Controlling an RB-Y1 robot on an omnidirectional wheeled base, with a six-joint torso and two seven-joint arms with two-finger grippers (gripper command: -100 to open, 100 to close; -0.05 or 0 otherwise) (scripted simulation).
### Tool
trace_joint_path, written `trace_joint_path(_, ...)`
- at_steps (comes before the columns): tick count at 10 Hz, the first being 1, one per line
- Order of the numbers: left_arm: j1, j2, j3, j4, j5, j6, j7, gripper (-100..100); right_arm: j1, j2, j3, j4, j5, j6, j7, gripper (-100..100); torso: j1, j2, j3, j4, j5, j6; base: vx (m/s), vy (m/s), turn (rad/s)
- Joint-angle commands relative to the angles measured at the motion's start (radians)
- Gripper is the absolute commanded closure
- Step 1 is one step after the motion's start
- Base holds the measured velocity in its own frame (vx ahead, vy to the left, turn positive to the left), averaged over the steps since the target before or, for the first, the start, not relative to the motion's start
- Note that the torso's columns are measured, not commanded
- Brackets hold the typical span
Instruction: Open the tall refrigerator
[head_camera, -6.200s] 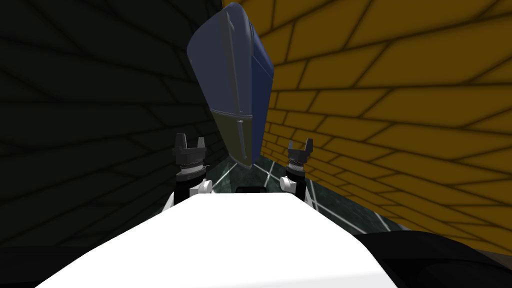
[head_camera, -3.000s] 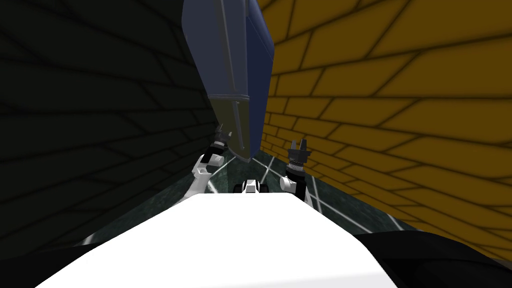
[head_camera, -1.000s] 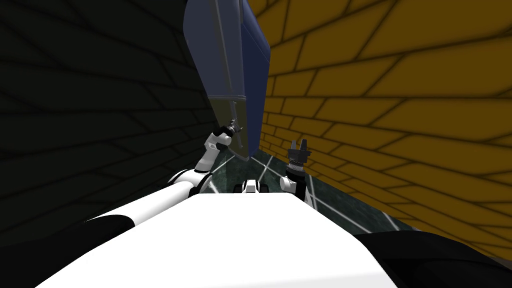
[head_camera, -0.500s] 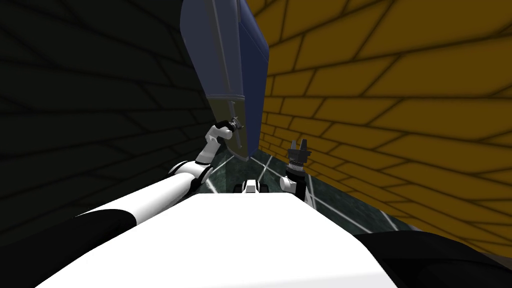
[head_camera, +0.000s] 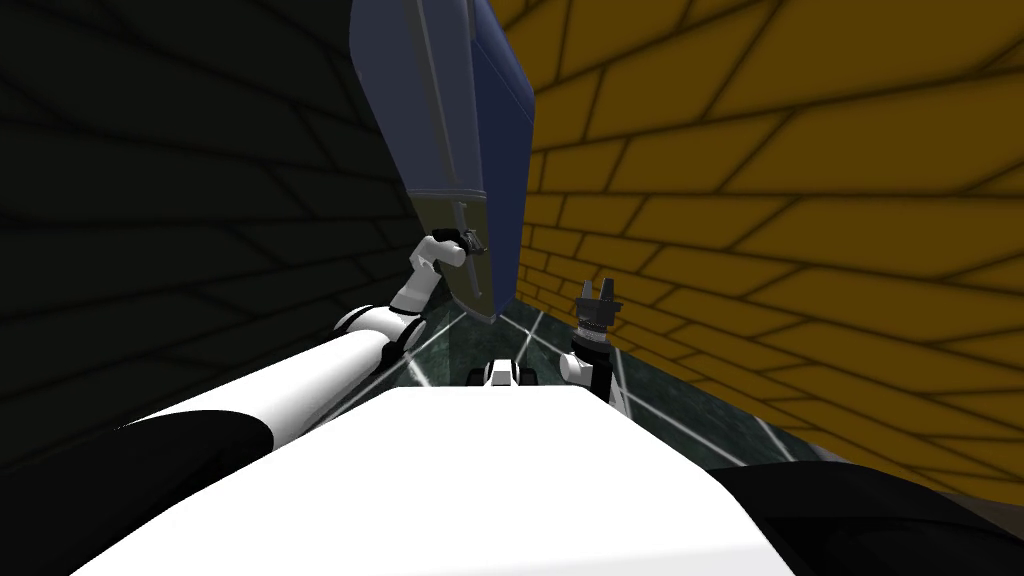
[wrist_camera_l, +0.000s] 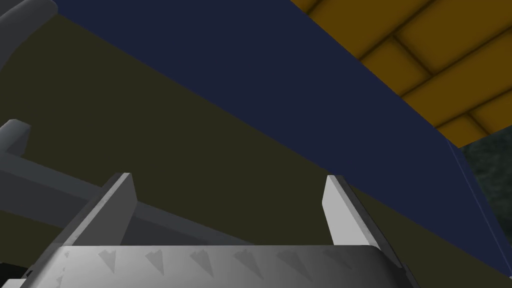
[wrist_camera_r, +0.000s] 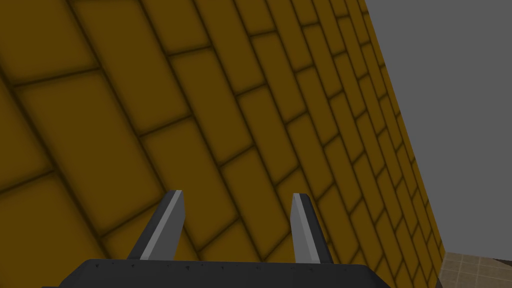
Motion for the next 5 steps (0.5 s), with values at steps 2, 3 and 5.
trace_joint_path(2, -0.094, 0.035, -0.015, 0.059, 0.020, 0.083, 0.036, -100, 0.000, 0.000, 0.000, 0.000, 0.000, 0.000, 0.000, 0, 0.000, 0.000, 0.000, 0.000, 0.000, 0.000, 0.042, 0.004, -0.037)
trace_joint_path(3, -0.132, 0.056, -0.026, 0.099, 0.028, 0.118, 0.057, -100, 0.000, 0.000, 0.000, 0.000, 0.000, 0.000, 0.000, 0, 0.000, 0.000, 0.000, 0.000, 0.000, 0.000, 0.046, 0.004, -0.047)
trace_joint_path(5, -0.177, 0.077, -0.037, 0.137, 0.035, 0.160, 0.077, -100, 0.000, 0.000, 0.000, 0.000, 0.000, 0.000, 0.000, 0, 0.000, 0.001, 0.000, 0.000, 0.000, 0.000, 0.045, 0.003, -0.048)
